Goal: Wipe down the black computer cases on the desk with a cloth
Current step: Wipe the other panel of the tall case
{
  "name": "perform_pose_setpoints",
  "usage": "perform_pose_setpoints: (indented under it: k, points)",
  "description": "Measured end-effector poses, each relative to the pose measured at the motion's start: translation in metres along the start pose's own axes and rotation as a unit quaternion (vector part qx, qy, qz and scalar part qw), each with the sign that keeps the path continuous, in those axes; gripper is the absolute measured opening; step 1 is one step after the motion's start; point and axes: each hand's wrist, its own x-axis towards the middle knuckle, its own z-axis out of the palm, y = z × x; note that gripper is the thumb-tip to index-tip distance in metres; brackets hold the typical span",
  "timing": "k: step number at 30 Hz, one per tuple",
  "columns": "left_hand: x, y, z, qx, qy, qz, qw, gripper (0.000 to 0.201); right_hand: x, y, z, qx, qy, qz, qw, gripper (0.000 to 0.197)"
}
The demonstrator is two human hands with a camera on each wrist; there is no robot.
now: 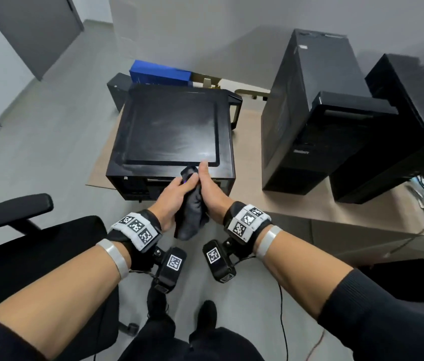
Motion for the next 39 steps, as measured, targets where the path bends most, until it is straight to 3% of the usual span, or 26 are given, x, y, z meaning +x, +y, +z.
perform_pose_setpoints:
  k: [2, 3, 5, 8, 10, 12, 14, 16, 19, 22, 26, 32, 36, 39]
  points:
    - [-0.002, 0.002, -0.017, 0.012, 0.077, 0.055, 0.995, 0.027, 0.0, -0.007, 0.007, -0.006, -0.051, -0.001, 0.999, 0.085]
    - [-0.001, 0.003, -0.025, 0.023, 0.101, 0.079, 0.991, 0.019, -0.002, -0.009, 0.006, -0.023, -0.043, -0.014, 0.999, 0.082]
    - [0.002, 0.012, -0.044, 0.074, 0.168, 0.125, 0.975, 0.008, 0.001, -0.012, 0.001, -0.066, 0.082, -0.073, 0.992, 0.078]
    - [0.023, 0.031, -0.089, 0.1, 0.305, 0.175, 0.931, 0.013, 0.021, -0.001, -0.028, -0.087, 0.297, -0.099, 0.946, 0.054]
    - [0.035, 0.048, -0.118, 0.125, 0.388, 0.182, 0.895, 0.027, 0.034, 0.013, -0.05, -0.112, 0.372, -0.062, 0.919, 0.035]
    - [0.041, 0.065, -0.136, 0.149, 0.436, 0.187, 0.867, 0.034, 0.043, 0.026, -0.059, -0.127, 0.416, -0.05, 0.899, 0.029]
    - [0.051, 0.074, -0.14, 0.207, 0.439, 0.218, 0.847, 0.036, 0.049, 0.031, -0.057, -0.124, 0.446, -0.068, 0.884, 0.024]
    - [0.067, 0.073, -0.137, 0.307, 0.36, 0.247, 0.845, 0.047, 0.056, 0.022, -0.052, -0.118, 0.484, -0.062, 0.865, 0.024]
    - [0.09, 0.052, -0.127, 0.538, 0.241, 0.166, 0.791, 0.071, 0.072, -0.002, -0.053, -0.147, 0.524, -0.013, 0.839, 0.036]
    - [0.1, 0.047, -0.124, 0.609, 0.243, 0.128, 0.744, 0.077, 0.091, -0.011, -0.059, -0.187, 0.526, 0.015, 0.829, 0.044]
    - [0.12, 0.068, -0.146, 0.597, 0.233, 0.135, 0.756, 0.071, 0.102, -0.003, -0.059, -0.179, 0.511, 0.05, 0.84, 0.05]
    - [0.163, 0.112, -0.178, 0.516, 0.269, 0.165, 0.796, 0.065, 0.115, 0.002, -0.037, -0.184, 0.479, 0.0, 0.859, 0.054]
    - [0.175, 0.137, -0.197, 0.44, 0.256, 0.104, 0.854, 0.059, 0.116, 0.003, -0.034, -0.176, 0.484, -0.002, 0.857, 0.055]
    - [0.165, 0.131, -0.203, 0.436, 0.237, 0.105, 0.862, 0.054, 0.119, 0.002, -0.034, -0.171, 0.489, 0.0, 0.856, 0.055]
